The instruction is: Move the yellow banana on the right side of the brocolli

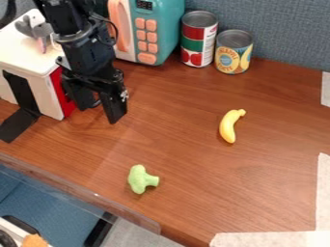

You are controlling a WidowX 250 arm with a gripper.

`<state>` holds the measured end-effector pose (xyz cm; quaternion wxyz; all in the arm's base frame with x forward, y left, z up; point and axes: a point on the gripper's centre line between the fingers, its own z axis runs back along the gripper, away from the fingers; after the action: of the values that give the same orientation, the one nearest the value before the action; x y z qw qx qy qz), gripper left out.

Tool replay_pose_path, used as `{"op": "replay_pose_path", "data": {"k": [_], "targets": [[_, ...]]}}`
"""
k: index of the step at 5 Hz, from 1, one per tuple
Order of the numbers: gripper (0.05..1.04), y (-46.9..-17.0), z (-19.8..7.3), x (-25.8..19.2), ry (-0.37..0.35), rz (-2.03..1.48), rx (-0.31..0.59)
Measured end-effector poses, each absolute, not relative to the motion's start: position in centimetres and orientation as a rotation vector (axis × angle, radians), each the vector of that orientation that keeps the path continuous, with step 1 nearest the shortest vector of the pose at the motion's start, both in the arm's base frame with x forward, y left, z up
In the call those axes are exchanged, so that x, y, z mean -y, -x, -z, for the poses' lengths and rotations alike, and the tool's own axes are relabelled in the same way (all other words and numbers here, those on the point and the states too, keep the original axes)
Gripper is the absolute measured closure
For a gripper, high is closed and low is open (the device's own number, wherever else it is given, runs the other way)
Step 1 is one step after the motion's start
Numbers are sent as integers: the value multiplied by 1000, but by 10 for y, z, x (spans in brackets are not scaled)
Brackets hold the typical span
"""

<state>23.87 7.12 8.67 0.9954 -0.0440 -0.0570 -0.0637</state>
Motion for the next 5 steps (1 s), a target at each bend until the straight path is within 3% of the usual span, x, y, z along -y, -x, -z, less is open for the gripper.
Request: {"op": "replay_pose_path", "data": {"k": [1,3,5], "targets": [[83,-240,-80,-68,101,119,93],[83,-325,-71,11,120,117,137],[83,-380,-45,82,76,77,137]]}}
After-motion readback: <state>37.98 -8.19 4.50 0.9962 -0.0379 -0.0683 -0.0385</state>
